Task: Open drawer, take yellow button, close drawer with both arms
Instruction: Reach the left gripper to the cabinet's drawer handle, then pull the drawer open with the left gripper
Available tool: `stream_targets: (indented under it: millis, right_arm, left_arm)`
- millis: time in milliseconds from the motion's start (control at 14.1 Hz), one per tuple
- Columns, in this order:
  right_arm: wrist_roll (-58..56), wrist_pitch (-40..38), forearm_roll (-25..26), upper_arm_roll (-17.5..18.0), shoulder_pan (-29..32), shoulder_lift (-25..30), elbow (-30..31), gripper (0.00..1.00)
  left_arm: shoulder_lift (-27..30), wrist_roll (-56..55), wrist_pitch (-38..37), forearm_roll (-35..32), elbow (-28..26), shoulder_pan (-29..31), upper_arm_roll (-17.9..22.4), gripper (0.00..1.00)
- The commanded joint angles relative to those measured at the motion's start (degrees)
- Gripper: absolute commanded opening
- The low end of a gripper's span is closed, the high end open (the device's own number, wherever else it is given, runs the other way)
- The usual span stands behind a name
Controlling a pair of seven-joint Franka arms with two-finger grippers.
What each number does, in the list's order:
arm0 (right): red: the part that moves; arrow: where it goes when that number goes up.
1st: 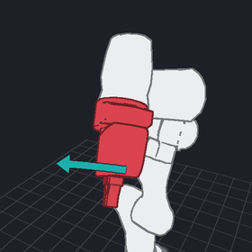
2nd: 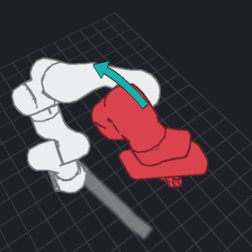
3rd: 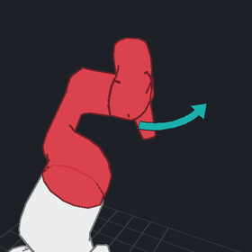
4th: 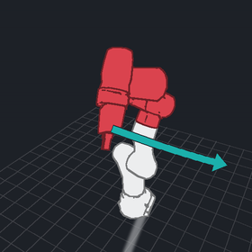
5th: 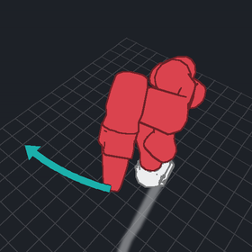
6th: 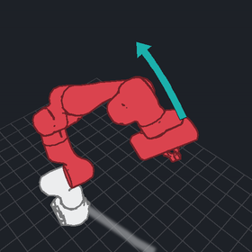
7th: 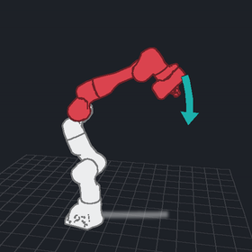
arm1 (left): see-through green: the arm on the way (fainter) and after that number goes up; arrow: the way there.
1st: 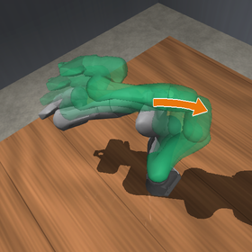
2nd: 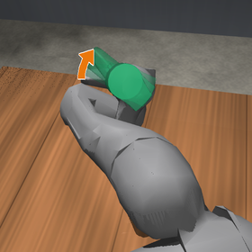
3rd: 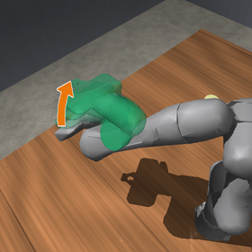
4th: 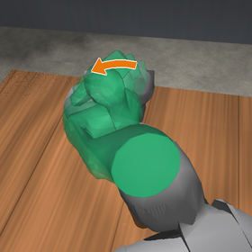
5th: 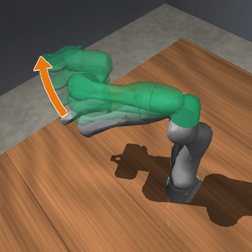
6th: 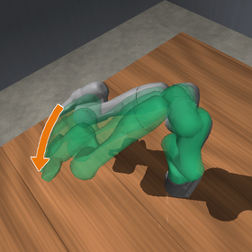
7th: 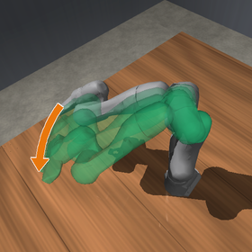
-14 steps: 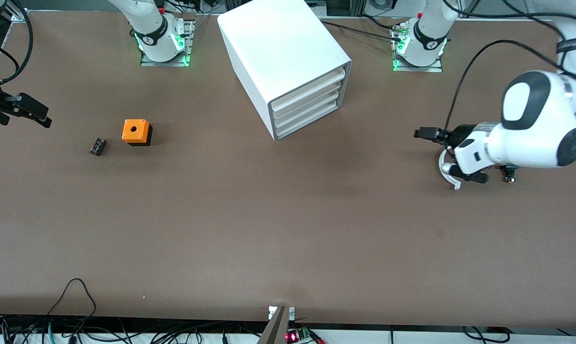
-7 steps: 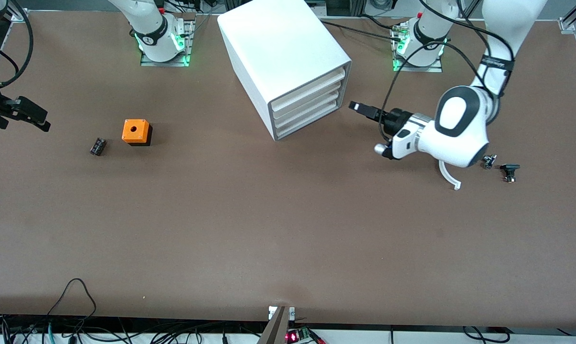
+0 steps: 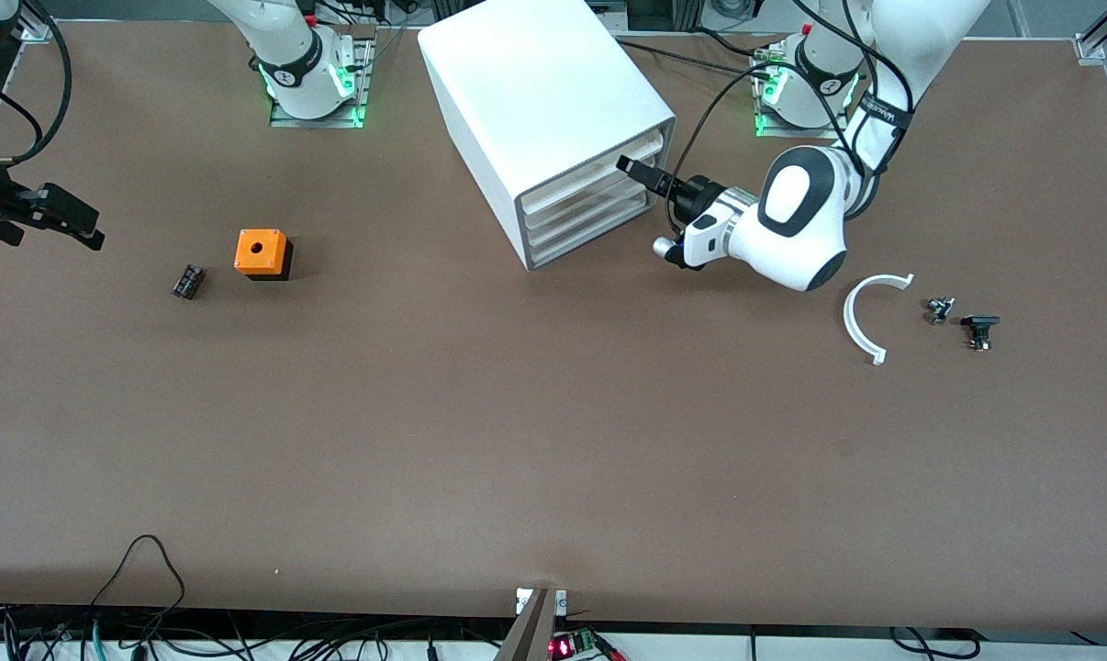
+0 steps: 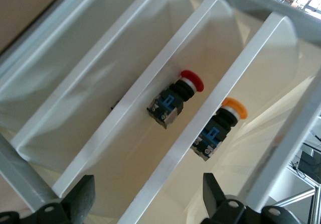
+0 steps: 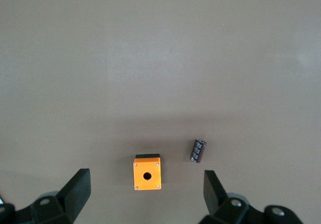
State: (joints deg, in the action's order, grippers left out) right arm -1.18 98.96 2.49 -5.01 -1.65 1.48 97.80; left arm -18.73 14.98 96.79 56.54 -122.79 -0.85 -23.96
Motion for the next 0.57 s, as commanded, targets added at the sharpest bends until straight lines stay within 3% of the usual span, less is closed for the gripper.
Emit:
stream_targets:
  millis: [0, 71, 142, 213, 284, 497]
  right_arm:
    - [-0.4, -1.1, -0.2, 0.2, 0.2, 0.2, -0.5, 1.00]
    - [-0.5, -1.1, -0.2, 0.1, 0.2, 0.2, -0.5, 1.00]
    - [-0.4, -1.3, -0.2, 0.2, 0.2, 0.3, -0.5, 1.00]
    - [-0.1, -1.8, -0.2, 0.2, 0.2, 0.4, -0.5, 1.00]
    - [-0.2, -1.9, -0.2, 0.3, 0.2, 0.4, -0.5, 1.00]
    - [-0.8, -1.8, -0.1, -0.3, 0.2, 0.1, -0.5, 1.00]
  left_arm:
    - [1.0, 1.5, 1.5, 3.3, -3.1, 0.3, -1.9, 0.82]
    - [1.0, 1.5, 3.3, 4.3, -3.9, 0.3, -2.8, 0.75]
    - [1.1, 1.5, 5.1, 4.9, -4.5, 0.4, -4.3, 0.53]
    - [1.2, 1.7, 6.8, 4.9, -4.7, 0.3, -5.2, 0.17]
    - [1.3, 1.6, 7.5, 4.9, -4.7, 0.3, -5.5, 0.00]
    - [1.8, 0.9, 8.1, 4.5, -4.4, 1.1, -4.5, 0.00]
